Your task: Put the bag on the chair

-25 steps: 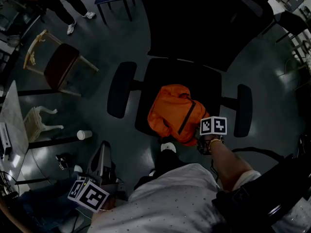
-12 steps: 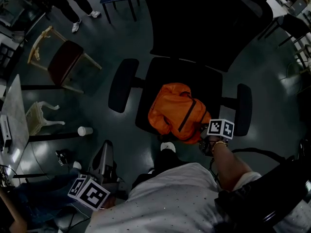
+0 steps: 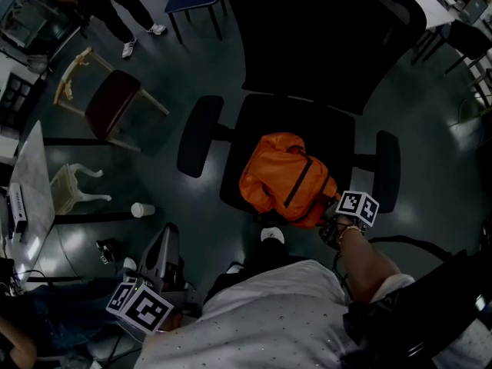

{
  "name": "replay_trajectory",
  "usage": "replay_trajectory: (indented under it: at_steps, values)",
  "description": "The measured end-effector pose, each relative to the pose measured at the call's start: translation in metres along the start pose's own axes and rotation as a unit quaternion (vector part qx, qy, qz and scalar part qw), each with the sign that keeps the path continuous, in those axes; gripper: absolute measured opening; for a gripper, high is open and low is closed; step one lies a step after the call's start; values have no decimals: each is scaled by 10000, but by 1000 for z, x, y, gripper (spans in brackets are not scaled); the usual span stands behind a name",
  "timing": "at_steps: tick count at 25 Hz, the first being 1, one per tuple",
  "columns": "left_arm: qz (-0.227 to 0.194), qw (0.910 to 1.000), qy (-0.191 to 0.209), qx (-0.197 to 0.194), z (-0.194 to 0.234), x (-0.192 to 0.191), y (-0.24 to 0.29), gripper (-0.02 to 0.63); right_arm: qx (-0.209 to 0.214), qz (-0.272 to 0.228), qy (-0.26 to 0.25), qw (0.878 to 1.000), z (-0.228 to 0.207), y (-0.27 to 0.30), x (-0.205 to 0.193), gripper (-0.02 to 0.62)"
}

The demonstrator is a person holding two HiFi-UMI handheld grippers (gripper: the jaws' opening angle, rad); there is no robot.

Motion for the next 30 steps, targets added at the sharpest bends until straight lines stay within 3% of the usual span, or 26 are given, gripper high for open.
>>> replay_trajectory:
  at_steps: [8, 10, 14, 17, 30]
  values:
    - [71, 10000, -2, -54, 3, -1, 1, -3, -459, -64, 24, 9989, -15, -6, -12, 158]
    - [50, 10000, -8, -43, 5, -1, 0, -3, -537, -28, -14, 9985, -18, -6, -14, 207]
    - [105, 9999, -23, -68, 6, -9, 2, -3, -647, -63, -24, 9979, -22, -5, -8, 207]
    - [120, 9999, -59, -18, 9, -11, -2, -3, -793, -65, 86, 9968, -29, -7, -7, 270]
    - [38, 10000, -26, -51, 6, -14, -5, -3, -1184, -159, -17, 9928, -47, -15, -3, 307]
Point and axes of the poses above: the fingertips, and each gripper's own axes: y forward along the fingers, z to its left, x out of its top, the point moved 4 cm from there along -y, backward along the fingers, and after that the axes turned 9 degrees about -x, right-handed, at the moved point
